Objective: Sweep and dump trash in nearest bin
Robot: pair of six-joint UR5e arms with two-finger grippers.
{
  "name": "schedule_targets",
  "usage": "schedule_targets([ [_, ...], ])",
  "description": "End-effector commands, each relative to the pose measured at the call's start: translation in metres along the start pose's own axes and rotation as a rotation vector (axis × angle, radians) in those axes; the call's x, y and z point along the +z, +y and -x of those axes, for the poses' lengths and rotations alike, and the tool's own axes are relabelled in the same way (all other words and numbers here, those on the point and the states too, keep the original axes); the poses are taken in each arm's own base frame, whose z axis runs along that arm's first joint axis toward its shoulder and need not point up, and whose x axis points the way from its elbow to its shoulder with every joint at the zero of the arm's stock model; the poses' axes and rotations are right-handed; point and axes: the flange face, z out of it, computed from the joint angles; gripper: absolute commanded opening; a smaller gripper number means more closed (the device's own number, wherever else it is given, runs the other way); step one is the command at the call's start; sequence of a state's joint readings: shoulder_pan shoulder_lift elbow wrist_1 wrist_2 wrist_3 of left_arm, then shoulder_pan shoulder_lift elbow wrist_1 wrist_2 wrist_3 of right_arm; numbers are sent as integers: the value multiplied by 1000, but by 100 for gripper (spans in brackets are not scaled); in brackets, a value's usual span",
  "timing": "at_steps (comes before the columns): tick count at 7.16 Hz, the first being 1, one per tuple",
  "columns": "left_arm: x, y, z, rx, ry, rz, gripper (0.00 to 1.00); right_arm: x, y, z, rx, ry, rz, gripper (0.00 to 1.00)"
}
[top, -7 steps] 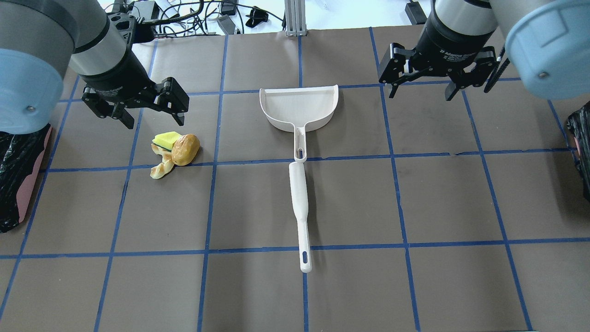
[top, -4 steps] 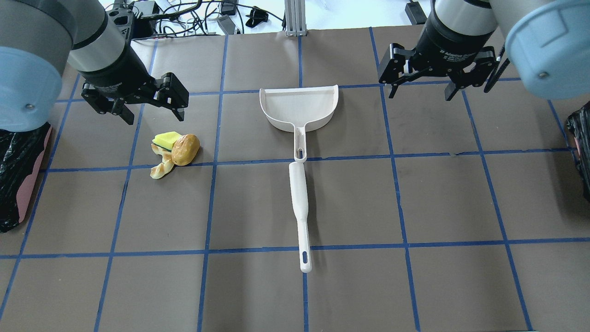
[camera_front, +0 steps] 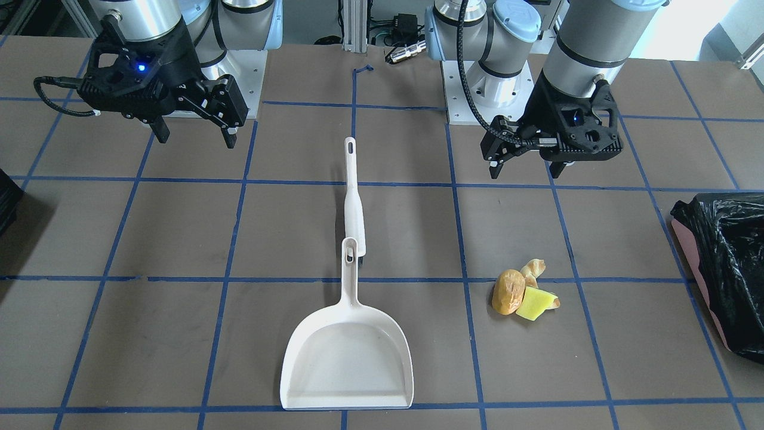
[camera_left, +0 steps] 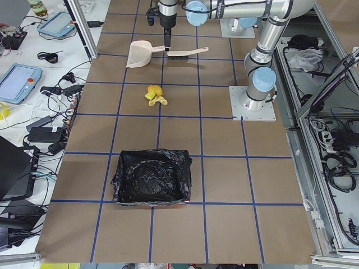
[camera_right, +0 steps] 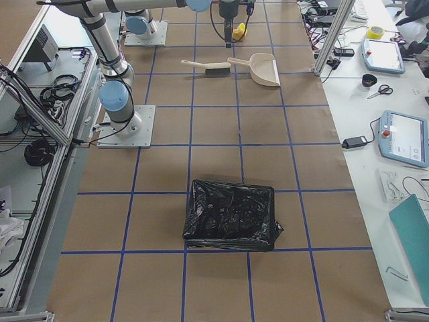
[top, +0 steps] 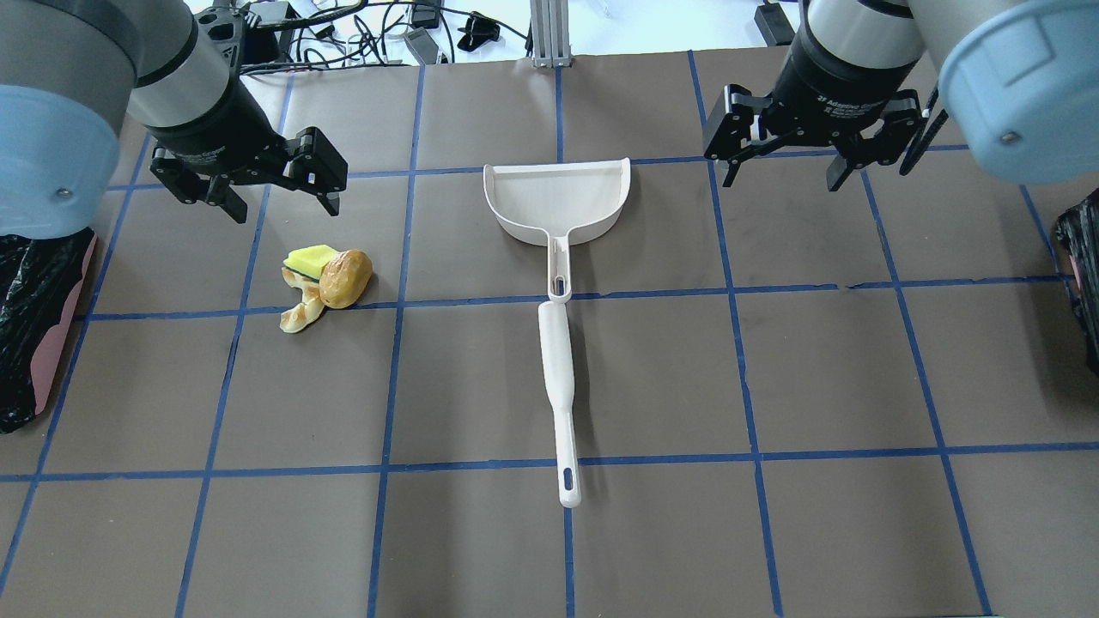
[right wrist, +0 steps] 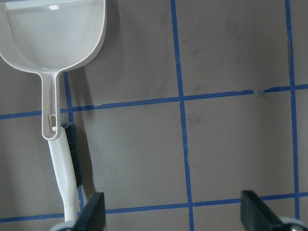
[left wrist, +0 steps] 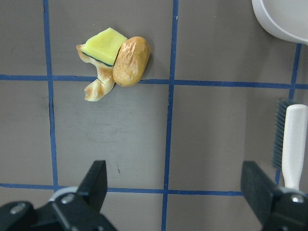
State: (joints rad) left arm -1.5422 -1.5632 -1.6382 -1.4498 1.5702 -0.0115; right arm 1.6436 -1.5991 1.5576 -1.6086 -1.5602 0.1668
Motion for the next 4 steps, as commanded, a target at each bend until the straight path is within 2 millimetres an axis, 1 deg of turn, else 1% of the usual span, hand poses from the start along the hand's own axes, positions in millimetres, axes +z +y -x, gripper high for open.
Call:
schedule_targets([
  [1,4,-3,1,-1,-2,-9,100,5,3,14,-18,-3,6,100],
  [2,4,-3,2,-1,-5,-8,100,14,5,33,-44,-5,20,100],
  [3,3,-3,2,-3,-5,-11,100,21,13,55,-38,-7,37,100],
  [4,-3,0,1,-1,-5,-23,100,41,27,86,-36,2,75,100],
])
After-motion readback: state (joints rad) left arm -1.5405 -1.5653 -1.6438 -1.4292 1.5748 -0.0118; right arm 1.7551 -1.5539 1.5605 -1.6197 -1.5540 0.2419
